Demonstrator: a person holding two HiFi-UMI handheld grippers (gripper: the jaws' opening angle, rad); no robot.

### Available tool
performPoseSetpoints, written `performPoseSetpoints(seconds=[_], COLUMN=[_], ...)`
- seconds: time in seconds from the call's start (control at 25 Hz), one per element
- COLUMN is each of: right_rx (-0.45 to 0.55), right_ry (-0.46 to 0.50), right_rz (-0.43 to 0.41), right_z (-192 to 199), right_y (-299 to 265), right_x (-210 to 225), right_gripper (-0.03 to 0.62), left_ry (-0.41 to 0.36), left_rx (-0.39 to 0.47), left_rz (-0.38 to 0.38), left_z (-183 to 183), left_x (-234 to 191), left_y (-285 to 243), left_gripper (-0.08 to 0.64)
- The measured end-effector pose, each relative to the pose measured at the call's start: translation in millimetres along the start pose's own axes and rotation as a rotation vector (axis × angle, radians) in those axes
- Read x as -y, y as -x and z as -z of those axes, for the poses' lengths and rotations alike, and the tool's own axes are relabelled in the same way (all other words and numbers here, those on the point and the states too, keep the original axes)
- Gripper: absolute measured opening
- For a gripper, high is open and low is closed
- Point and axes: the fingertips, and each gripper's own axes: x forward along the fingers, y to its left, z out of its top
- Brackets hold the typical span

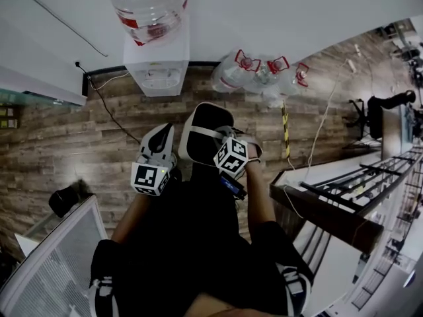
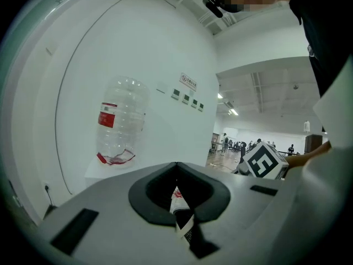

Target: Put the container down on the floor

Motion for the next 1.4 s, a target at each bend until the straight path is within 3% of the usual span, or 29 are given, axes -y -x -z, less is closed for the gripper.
performPoseSetpoints(seconds=[0.92, 1.16, 1.4], right_rx=[0.039, -0.017, -0.043], right_ry=[0.230, 0.269, 0.268], right_rz=[-0.161, -0.181, -0.179], right_z=[59.9, 75.1, 77.3], right_y=[-58.8, -96.0, -138.7], right_x=[166.5, 195.9, 219.5], right_gripper=[0.032, 0.032, 0.032], left_ry=[0.000, 0.005, 0.039], left_rx=[-0.002, 0.004, -0.023], left_rz=[-0.318, -0.337, -0.289], left_z=[-23.8, -30.2, -18.2], left_x=[11.4, -2.2, -23.5], left_y=[-175.9, -203.6, -236.5], left_gripper=[0.032, 0.032, 0.032])
